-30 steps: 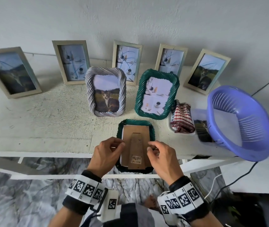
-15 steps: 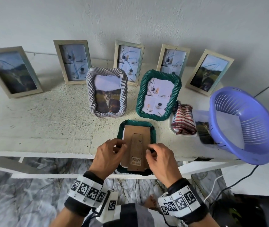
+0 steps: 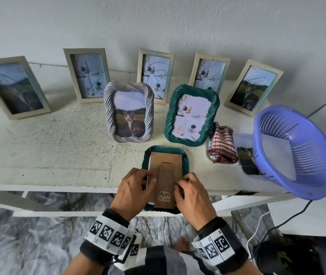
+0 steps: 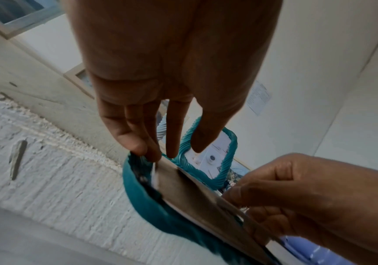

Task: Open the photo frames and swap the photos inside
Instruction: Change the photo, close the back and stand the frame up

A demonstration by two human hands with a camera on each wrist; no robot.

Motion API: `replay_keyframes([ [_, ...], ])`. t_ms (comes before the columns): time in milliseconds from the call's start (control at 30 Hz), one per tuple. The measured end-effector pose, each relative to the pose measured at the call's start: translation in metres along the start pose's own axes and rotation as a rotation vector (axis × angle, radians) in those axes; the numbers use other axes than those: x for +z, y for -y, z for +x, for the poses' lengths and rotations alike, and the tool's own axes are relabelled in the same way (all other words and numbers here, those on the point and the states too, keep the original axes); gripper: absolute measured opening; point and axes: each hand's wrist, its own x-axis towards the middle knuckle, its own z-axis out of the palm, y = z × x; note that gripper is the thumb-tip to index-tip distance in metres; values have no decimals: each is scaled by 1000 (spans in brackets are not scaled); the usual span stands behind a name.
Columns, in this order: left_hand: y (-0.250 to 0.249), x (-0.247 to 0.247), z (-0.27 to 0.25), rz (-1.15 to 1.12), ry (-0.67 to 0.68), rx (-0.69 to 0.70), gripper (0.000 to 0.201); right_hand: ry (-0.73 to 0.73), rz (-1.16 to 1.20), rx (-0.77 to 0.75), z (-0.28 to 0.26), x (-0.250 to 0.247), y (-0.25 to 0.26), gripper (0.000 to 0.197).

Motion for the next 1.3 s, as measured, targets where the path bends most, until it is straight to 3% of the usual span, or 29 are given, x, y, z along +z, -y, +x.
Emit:
replay_keyframes([
  [167, 0, 4, -4, 181, 79, 105, 55, 14, -18, -7, -1, 0, -1, 17],
  [300, -1, 6, -5, 328, 161, 71, 72, -73, 7, -71, -9, -4, -9, 15],
  [600, -2, 7, -4, 350, 169, 100, 52, 29, -143, -274, -57, -3, -40, 21],
  [933, 2, 9, -1, 306, 143, 145, 53, -155, -76, -251, -63, 26, -34, 22],
  [1300, -1, 11, -3, 342, 155, 131, 61, -202, -115, -299, -59, 28, -40, 21],
])
